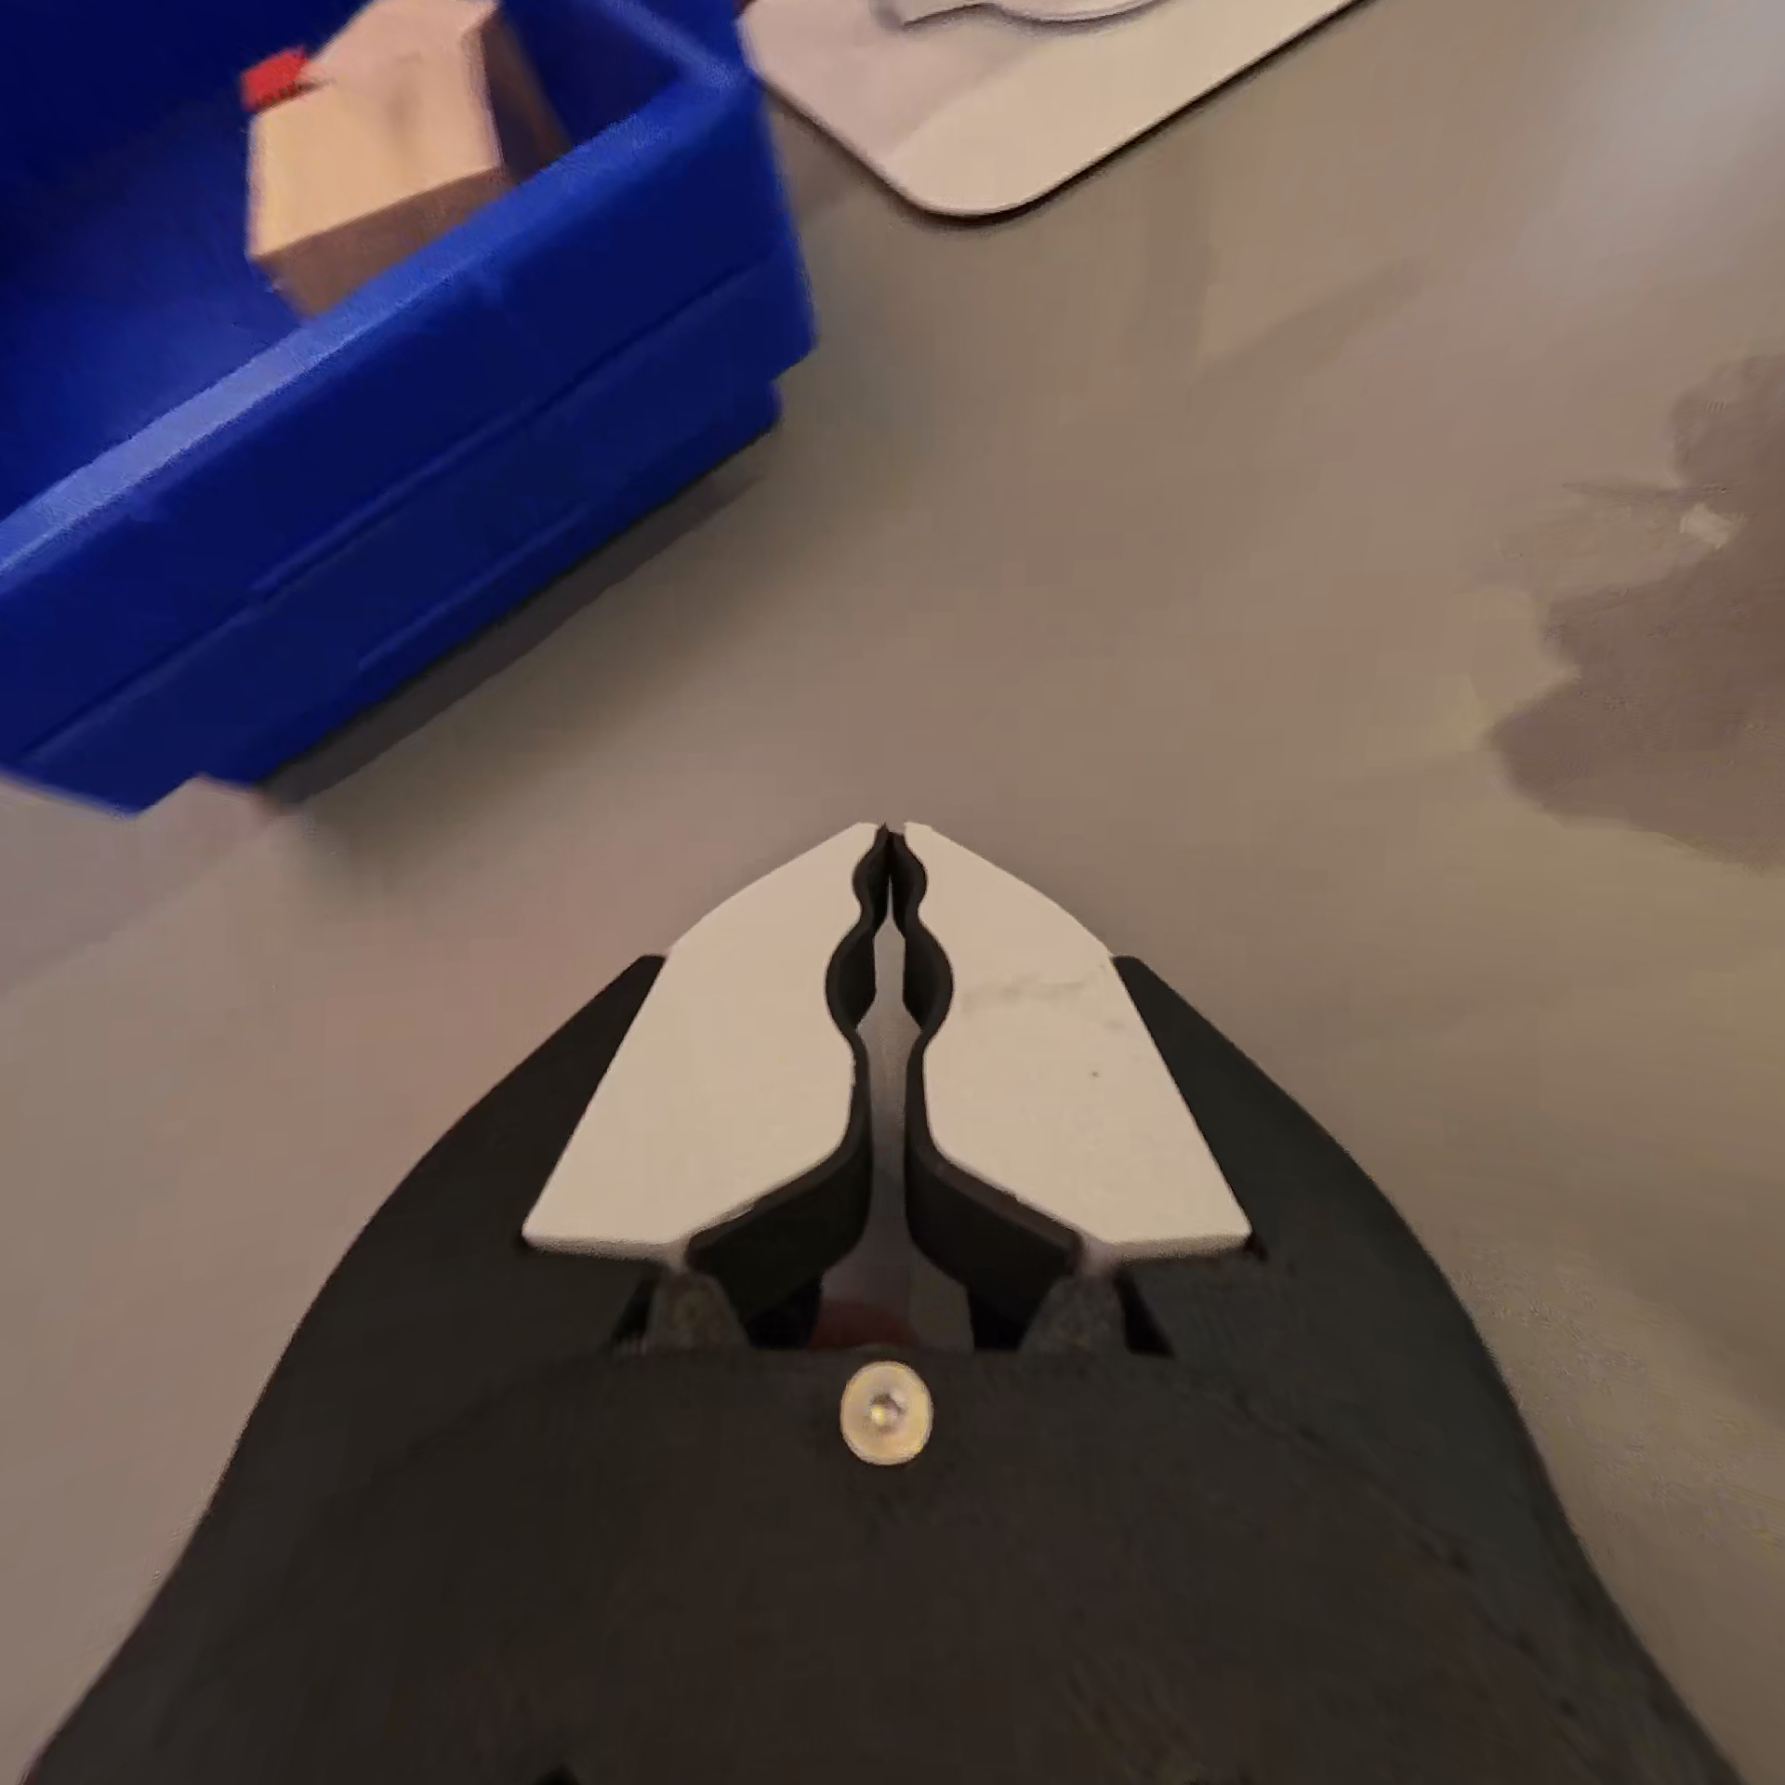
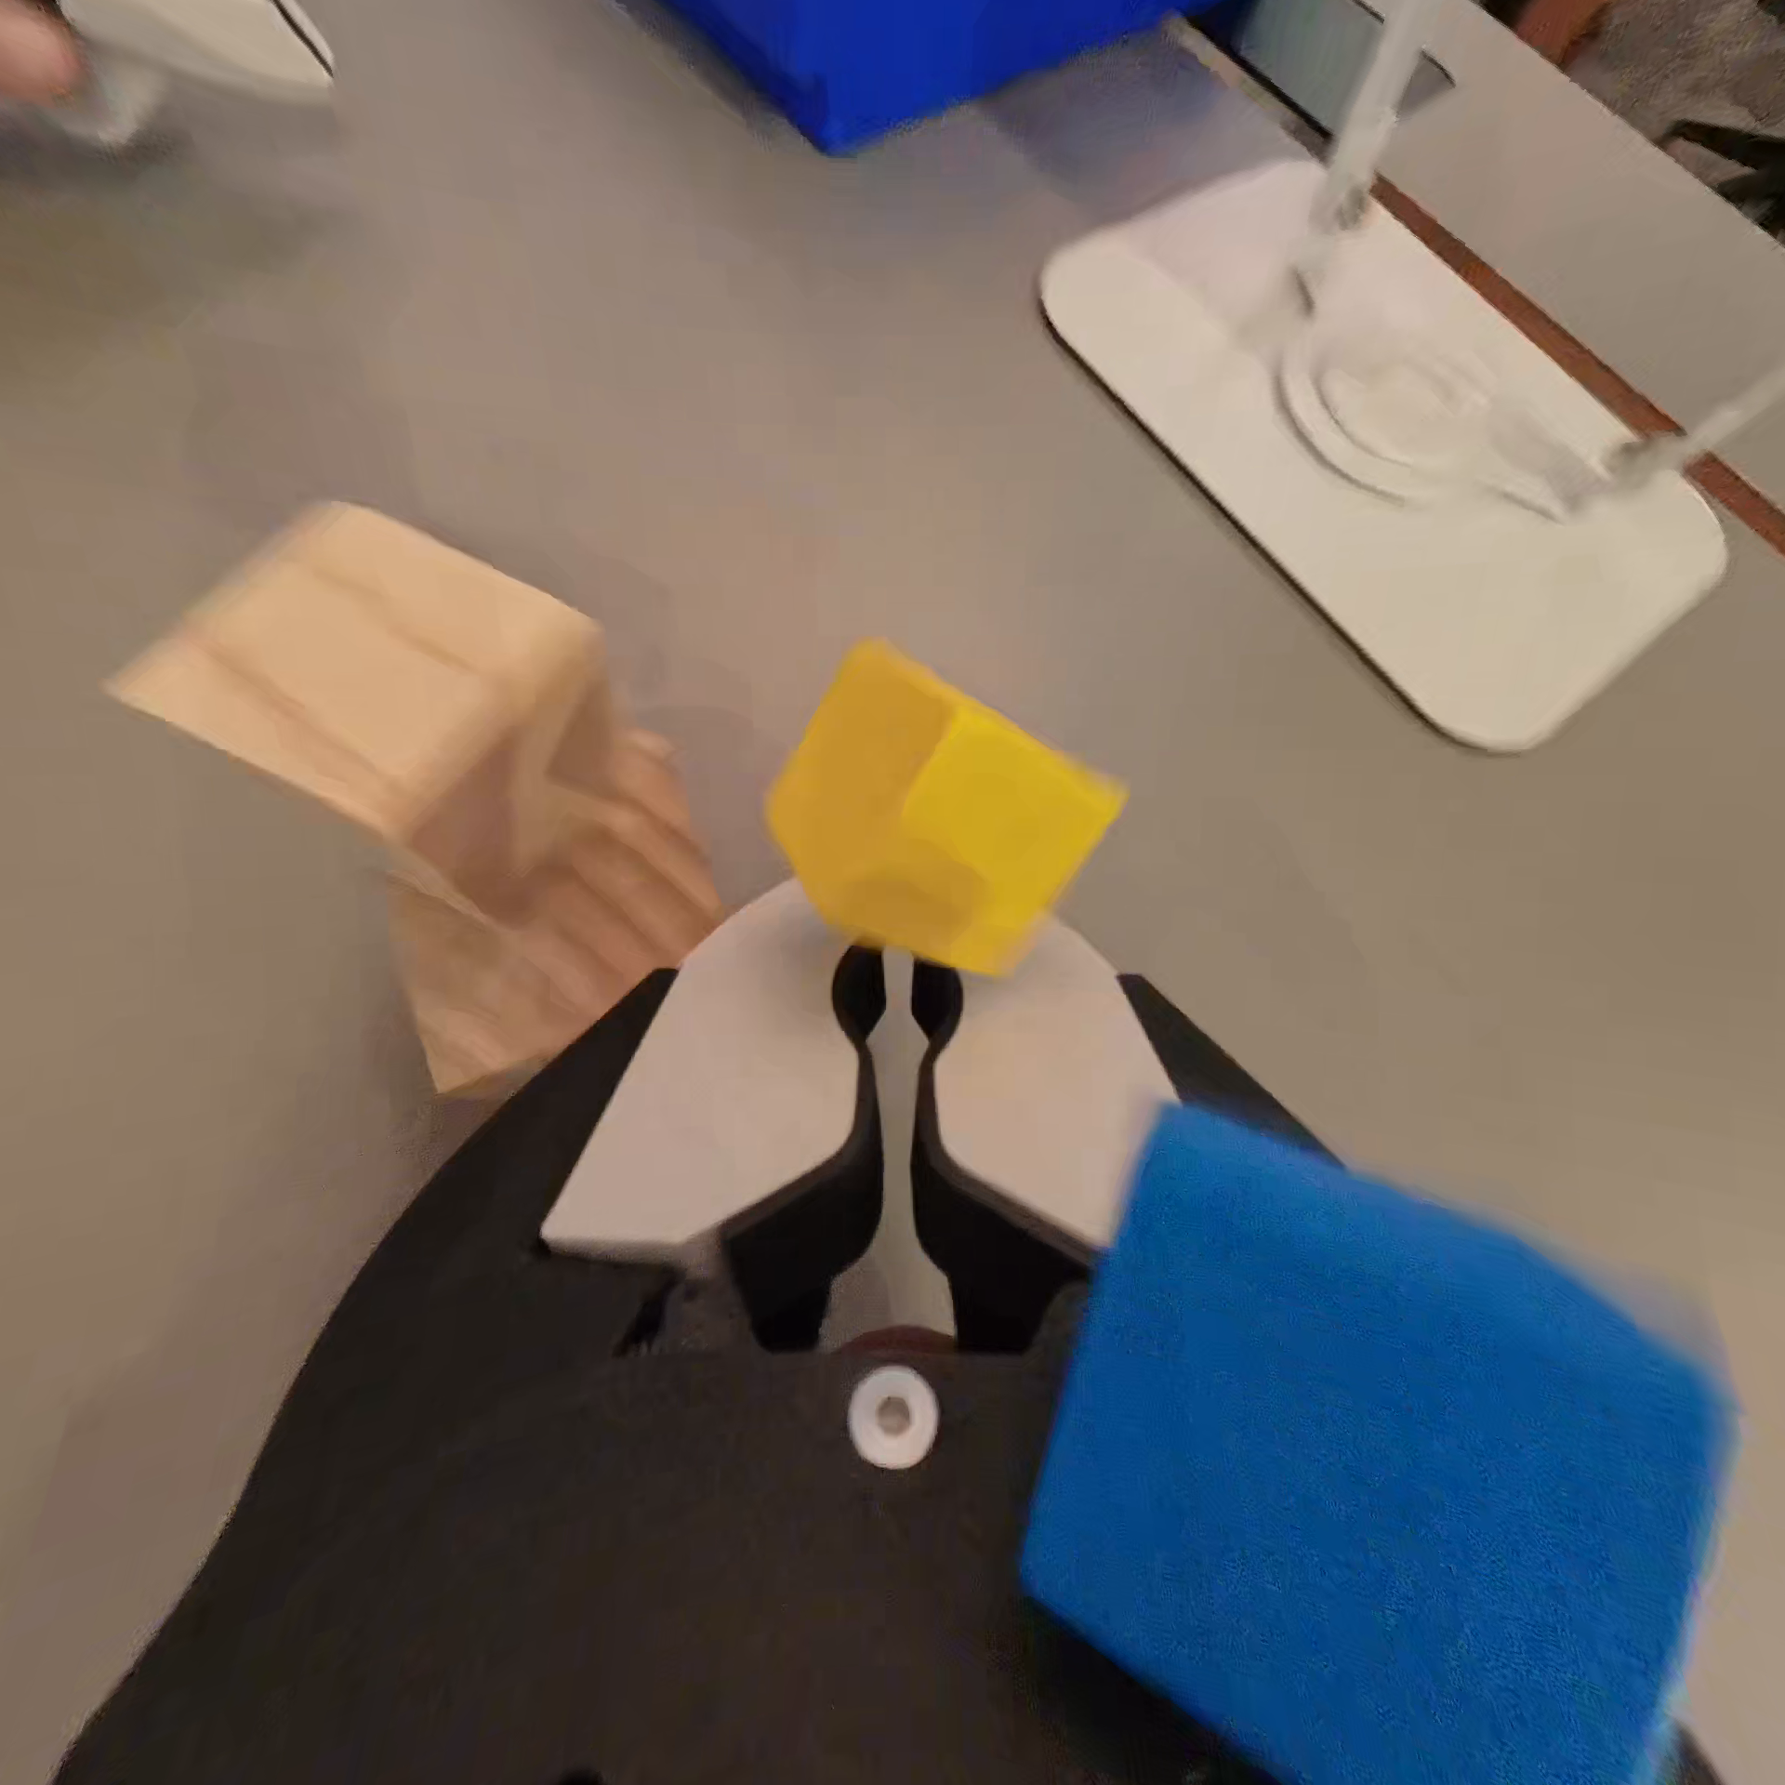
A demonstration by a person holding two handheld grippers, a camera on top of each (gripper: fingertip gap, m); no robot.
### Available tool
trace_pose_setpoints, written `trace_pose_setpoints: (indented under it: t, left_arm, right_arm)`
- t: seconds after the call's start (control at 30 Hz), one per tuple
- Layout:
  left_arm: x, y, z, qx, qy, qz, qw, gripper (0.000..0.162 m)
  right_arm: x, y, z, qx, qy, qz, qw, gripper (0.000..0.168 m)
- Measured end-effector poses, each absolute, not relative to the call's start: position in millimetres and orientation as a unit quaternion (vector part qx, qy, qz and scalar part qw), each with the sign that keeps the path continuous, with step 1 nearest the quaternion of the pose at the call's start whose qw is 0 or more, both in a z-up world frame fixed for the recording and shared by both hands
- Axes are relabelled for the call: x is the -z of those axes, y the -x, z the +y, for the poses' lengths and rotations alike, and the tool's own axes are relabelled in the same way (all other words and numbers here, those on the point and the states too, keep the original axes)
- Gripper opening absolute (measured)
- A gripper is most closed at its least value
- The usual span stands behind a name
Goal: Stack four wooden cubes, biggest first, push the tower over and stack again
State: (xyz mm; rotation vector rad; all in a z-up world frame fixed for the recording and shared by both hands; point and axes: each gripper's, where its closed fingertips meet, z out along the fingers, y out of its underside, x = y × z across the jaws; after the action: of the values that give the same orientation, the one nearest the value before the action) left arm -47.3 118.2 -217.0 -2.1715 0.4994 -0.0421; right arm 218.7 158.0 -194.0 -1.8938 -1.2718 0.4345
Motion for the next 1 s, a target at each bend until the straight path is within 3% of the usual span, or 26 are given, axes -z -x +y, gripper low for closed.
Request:
trace_pose_setpoints:
  t: [0.23,0.63,1.0]
  left_arm:
    - [208.4,139.1,82.9,-0.025,0.874,0.102,0.474,0.0]
    - [196.7,171.2,89.4,-0.062,0.859,0.047,0.506,0.0]
    - [153.0,159.4,-0.7,0.035,0.808,0.139,0.571,0.0]
  right_arm:
    - [189.4,-255.9,165.1,-0.188,0.76,-0.481,0.393,0.0]
    - [216.5,-277.4,150.7,-0.206,0.748,-0.513,0.366,0.0]
    - [222.5,-277.1,145.9,-0.251,0.741,-0.519,0.345,0.0]
